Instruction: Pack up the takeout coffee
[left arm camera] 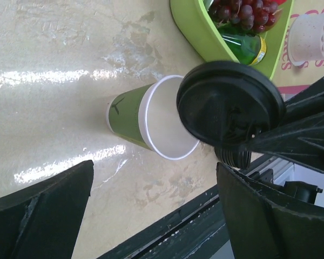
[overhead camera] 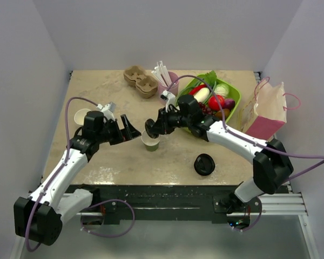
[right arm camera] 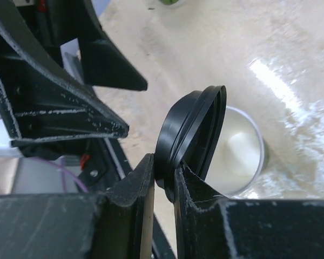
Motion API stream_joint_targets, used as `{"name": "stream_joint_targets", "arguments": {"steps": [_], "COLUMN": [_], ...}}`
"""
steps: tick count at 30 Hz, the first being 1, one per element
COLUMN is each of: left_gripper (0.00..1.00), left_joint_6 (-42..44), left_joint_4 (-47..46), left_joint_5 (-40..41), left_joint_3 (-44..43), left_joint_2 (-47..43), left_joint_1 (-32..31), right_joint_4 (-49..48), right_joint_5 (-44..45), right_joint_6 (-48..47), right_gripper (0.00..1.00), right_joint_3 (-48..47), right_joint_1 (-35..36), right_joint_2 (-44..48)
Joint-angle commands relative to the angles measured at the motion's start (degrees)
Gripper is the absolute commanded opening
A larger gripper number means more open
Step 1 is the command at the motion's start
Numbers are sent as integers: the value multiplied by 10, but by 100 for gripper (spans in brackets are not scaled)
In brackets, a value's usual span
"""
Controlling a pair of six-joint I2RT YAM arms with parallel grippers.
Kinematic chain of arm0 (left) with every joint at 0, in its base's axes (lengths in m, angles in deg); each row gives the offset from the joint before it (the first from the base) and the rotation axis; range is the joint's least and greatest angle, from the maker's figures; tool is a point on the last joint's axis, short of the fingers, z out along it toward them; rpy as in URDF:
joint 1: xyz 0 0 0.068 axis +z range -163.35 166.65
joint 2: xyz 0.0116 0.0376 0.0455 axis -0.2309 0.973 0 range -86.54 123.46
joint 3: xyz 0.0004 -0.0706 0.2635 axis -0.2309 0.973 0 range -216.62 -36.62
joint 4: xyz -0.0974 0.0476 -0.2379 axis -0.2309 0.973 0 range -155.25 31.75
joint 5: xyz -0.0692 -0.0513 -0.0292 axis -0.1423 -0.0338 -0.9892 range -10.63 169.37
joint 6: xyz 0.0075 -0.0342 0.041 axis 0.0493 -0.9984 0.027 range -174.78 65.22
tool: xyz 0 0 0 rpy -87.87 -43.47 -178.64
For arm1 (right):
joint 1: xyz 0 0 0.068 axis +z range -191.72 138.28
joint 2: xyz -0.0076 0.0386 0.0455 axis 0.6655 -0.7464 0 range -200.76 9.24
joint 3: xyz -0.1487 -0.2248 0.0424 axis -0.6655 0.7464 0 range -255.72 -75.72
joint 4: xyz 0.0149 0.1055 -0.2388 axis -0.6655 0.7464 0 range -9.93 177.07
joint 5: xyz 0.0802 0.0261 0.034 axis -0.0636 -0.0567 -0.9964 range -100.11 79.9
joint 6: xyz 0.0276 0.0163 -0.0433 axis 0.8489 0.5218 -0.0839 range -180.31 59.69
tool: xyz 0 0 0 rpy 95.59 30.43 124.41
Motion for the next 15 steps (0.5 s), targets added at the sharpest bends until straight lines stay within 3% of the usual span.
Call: {"name": "stream_joint_targets", "arguments": {"steps": [1, 15], "left_gripper": [100, 100], "left_joint_6": [-10, -21], "left_joint_4": [-73, -139], "left_joint_5": [-19, -48], "left_joint_3": [7, 20], "left_joint_2": [14, 74], "left_joint_1": [-2, -3], "right_joint_4": [-68, -99], "right_joint_5": [-120, -122], "right_joint_6": [70, 133], "right_gripper": [17, 20], "right_joint_3": [16, 38], "right_joint_1": [-14, -43], "right_joint_2": [-5, -55]}}
